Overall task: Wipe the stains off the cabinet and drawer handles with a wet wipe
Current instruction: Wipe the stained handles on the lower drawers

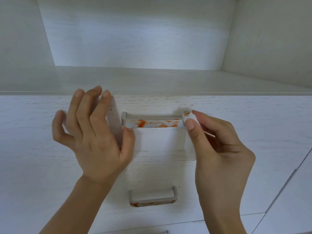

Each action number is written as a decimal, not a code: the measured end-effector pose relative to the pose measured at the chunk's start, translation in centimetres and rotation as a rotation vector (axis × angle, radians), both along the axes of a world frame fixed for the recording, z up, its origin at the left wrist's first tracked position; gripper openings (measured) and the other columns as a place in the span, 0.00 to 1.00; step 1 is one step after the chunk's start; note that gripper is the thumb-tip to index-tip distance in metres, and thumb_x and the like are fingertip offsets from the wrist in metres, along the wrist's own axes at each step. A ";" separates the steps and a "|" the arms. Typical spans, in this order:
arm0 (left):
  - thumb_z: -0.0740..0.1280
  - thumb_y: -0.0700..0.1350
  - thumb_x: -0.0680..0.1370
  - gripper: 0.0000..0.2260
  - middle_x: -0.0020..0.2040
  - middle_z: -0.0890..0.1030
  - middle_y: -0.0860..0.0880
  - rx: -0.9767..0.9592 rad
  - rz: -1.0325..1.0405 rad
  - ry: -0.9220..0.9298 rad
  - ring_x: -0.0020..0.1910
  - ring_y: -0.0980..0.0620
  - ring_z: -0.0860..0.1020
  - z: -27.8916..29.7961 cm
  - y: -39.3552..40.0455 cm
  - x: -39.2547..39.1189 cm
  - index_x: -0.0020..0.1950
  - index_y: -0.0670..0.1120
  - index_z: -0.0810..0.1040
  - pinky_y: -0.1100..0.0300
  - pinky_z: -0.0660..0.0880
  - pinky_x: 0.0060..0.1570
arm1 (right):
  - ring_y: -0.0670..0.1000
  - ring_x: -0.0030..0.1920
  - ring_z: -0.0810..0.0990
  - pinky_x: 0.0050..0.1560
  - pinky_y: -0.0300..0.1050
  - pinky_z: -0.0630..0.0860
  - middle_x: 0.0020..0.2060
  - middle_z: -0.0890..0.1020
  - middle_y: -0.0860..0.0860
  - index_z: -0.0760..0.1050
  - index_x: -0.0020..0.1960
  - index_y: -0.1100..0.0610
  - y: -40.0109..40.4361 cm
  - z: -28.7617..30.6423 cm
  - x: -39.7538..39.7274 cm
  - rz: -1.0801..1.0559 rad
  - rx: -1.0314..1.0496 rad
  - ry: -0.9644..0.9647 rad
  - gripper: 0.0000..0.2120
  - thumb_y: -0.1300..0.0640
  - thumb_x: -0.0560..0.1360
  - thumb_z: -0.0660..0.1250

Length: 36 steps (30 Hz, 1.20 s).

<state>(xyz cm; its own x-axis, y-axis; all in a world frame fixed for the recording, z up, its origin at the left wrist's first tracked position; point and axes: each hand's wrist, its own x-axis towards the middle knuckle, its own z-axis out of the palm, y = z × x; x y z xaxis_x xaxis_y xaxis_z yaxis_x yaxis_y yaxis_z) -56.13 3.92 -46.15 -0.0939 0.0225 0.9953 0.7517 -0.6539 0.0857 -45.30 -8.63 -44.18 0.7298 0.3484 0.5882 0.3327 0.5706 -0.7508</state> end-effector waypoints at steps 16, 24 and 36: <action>0.59 0.49 0.73 0.22 0.63 0.75 0.38 -0.016 -0.008 0.003 0.68 0.43 0.64 0.1 -0.1 0.0 0.64 0.41 0.67 0.44 0.55 0.64 | 0.41 0.45 0.81 0.44 0.29 0.73 0.40 0.81 0.44 0.81 0.43 0.47 1.6 -0.9 -1.8 -0.216 0.161 -0.002 0.06 0.57 0.69 0.73; 0.60 0.49 0.73 0.23 0.64 0.74 0.36 -0.026 -0.015 0.036 0.69 0.42 0.63 0.0 -0.1 -0.2 0.65 0.41 0.66 0.42 0.55 0.67 | 0.42 0.44 0.80 0.46 0.33 0.74 0.41 0.80 0.44 0.81 0.45 0.50 1.4 -1.2 -1.9 -0.282 0.183 -0.015 0.05 0.57 0.71 0.71; 0.52 0.51 0.80 0.28 0.74 0.56 0.37 -0.014 0.158 0.283 0.77 0.45 0.46 -1.6 1.3 -1.8 0.77 0.38 0.53 0.45 0.47 0.74 | 0.44 0.43 0.80 0.45 0.33 0.74 0.41 0.80 0.43 0.79 0.44 0.46 1.9 -0.8 -2.9 -0.339 0.170 -0.046 0.06 0.57 0.72 0.70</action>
<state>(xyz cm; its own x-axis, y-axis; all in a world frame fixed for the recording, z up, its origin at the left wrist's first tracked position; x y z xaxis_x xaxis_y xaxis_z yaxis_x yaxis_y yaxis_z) -57.88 5.21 -47.75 0.1827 0.0433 0.9822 0.8393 -0.5272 -0.1329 -48.17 -6.73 -45.00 0.7584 -0.0132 0.6517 0.5550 0.5374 -0.6349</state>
